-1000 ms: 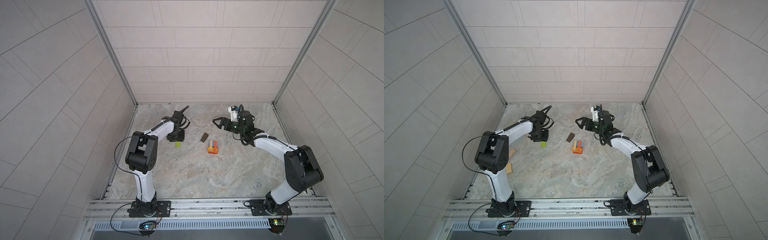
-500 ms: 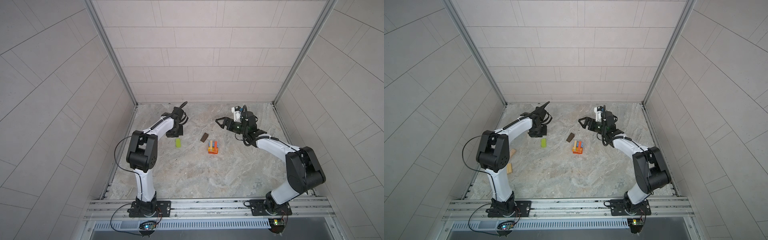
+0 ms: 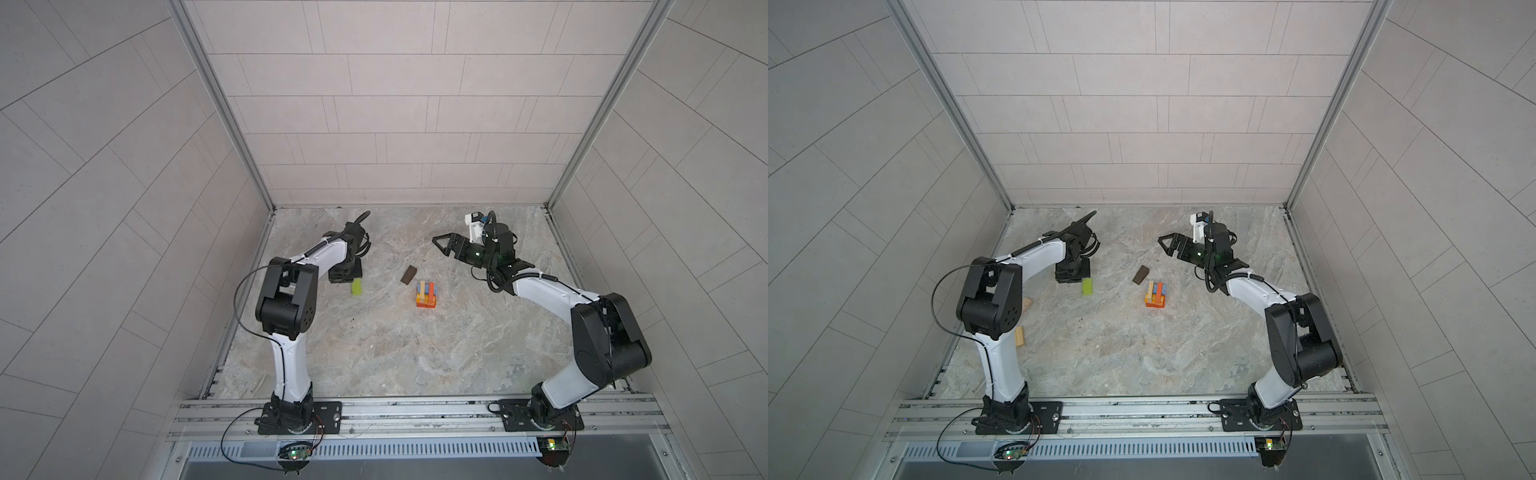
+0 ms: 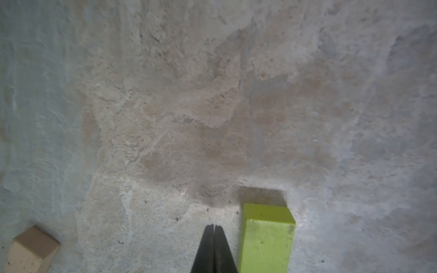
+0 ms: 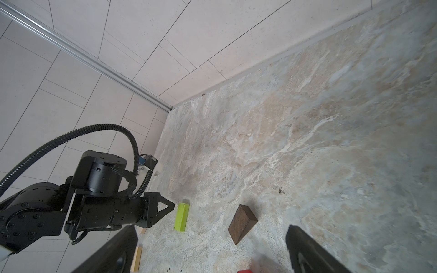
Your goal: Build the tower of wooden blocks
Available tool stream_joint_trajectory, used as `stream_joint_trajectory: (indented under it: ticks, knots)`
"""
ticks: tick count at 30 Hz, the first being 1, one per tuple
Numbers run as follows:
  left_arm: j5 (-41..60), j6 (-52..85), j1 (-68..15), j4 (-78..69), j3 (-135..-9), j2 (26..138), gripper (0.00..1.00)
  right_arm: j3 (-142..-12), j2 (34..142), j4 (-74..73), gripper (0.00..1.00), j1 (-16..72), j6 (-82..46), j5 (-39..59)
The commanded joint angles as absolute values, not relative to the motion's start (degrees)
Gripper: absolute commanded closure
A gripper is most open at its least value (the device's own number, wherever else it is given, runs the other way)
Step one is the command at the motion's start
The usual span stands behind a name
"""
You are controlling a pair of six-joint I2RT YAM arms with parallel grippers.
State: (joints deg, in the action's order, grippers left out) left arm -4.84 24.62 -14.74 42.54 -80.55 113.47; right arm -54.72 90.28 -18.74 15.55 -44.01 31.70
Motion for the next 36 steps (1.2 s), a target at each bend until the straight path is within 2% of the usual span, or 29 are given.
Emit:
stream_joint_trajectory:
  ticks: [1,19,26,30,36]
  knots:
    - [-2.7,25.4,-14.6,40.7,-79.5,113.6,1.00,-54.3,89.1,-19.9,0.01,15.5,-44.8,31.9]
    - [9.2,20.8,-19.3,35.3,-79.2,113.3,1.00,-54.4,89.5,-20.0,0.01,16.0,-44.0,32.0]
    - [5.5,19.3,-20.1,39.0,-79.4,109.4,0.99,-56.5,86.5,-9.6,0.00,15.9,-37.4,27.2]
    - [3.6,21.3,-20.0,41.7,-79.7,103.2,0.89,-59.4,84.9,-1.8,0.01,17.4,-34.8,22.7]
    - [3.3,25.2,-20.1,42.3,-74.9,89.2,0.51,-65.0,82.7,10.4,0.00,25.8,-32.1,7.7]
